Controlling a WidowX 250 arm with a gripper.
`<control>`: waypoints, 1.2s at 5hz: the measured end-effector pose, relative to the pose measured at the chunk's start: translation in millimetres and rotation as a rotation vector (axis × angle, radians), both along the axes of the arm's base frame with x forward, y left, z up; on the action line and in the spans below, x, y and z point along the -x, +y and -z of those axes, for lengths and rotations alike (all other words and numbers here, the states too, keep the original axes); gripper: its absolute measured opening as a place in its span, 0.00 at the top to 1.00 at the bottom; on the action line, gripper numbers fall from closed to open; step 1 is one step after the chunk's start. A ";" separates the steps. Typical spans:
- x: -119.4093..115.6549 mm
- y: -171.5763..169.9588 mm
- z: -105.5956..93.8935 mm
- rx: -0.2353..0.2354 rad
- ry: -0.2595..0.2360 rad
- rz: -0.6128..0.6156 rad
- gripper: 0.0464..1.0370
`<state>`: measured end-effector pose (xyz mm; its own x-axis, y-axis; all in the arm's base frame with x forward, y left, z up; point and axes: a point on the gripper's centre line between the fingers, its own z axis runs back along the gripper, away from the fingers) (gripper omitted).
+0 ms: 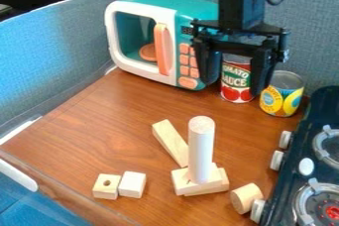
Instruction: Remove the cylinder and put in table
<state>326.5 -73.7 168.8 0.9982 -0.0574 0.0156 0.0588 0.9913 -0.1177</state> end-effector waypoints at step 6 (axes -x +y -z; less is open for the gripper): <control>14.0 15.5 50.7 0.021 -0.130 -0.079 0.04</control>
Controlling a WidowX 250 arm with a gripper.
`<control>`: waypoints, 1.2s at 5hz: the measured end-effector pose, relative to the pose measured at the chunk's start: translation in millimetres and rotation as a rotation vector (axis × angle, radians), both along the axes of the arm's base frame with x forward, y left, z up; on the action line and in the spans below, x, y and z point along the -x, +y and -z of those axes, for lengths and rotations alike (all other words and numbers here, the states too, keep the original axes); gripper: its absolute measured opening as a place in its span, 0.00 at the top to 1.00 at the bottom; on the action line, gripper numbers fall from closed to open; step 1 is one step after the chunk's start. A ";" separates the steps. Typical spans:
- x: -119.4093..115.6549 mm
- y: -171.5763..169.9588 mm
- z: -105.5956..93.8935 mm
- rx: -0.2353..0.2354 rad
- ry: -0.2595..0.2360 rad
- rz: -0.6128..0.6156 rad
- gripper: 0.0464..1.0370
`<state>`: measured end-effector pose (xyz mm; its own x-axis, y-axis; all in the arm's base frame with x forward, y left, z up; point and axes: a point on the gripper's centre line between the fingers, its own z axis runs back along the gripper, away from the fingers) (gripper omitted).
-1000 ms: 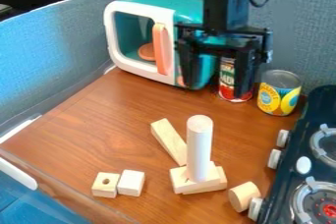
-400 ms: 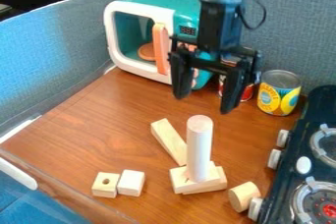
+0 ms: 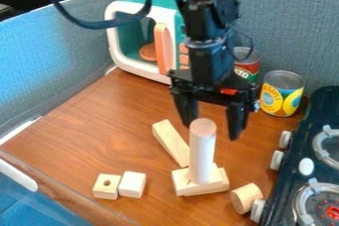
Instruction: Remove the cylinder and put in table
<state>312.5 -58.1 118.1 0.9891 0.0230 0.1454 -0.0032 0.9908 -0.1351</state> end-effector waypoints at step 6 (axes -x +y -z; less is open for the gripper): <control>-7.3 3.4 -14.4 0.020 0.047 -0.035 0.49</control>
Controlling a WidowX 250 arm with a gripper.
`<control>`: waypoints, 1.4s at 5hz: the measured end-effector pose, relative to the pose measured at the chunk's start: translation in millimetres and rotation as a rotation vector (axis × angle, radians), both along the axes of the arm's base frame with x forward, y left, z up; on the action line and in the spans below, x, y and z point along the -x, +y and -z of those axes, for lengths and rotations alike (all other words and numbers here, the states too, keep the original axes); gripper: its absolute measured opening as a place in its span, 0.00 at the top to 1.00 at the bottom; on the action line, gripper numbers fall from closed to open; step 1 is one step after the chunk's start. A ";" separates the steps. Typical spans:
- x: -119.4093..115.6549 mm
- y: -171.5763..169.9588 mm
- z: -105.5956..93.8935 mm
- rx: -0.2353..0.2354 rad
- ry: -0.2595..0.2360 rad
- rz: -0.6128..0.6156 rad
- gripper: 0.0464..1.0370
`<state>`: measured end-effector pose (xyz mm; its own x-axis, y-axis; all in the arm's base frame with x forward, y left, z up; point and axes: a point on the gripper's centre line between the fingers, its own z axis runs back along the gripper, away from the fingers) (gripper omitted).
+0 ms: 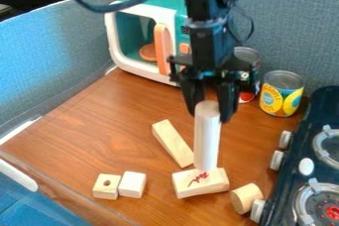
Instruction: Remove the cylinder and put in table
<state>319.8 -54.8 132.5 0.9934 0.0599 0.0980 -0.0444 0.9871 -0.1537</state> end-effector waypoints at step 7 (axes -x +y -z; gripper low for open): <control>-21.9 142.7 3.0 0.050 0.064 -0.638 0.49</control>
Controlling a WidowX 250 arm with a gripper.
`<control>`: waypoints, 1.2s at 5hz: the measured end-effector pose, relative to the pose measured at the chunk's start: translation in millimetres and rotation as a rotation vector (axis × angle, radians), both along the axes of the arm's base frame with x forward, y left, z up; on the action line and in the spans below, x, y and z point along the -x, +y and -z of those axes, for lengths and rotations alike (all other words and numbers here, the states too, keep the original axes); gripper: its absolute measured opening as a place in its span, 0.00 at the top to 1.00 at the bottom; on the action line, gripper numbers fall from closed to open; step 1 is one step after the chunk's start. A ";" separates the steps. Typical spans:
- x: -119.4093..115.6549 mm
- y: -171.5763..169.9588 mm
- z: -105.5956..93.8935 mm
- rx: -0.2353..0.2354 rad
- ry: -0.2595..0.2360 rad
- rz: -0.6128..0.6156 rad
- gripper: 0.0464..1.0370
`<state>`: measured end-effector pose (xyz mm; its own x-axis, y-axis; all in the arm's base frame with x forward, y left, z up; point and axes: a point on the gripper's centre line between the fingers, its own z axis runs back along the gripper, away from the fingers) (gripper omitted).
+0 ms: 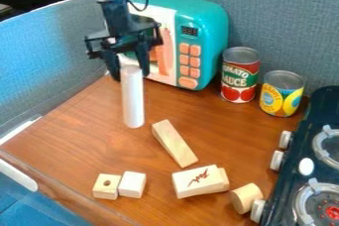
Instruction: Remove the cylinder and put in table
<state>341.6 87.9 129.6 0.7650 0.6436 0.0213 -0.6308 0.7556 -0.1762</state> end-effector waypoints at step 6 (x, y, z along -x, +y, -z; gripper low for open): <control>-0.9 -5.3 20.2 0.005 -0.033 0.090 0.49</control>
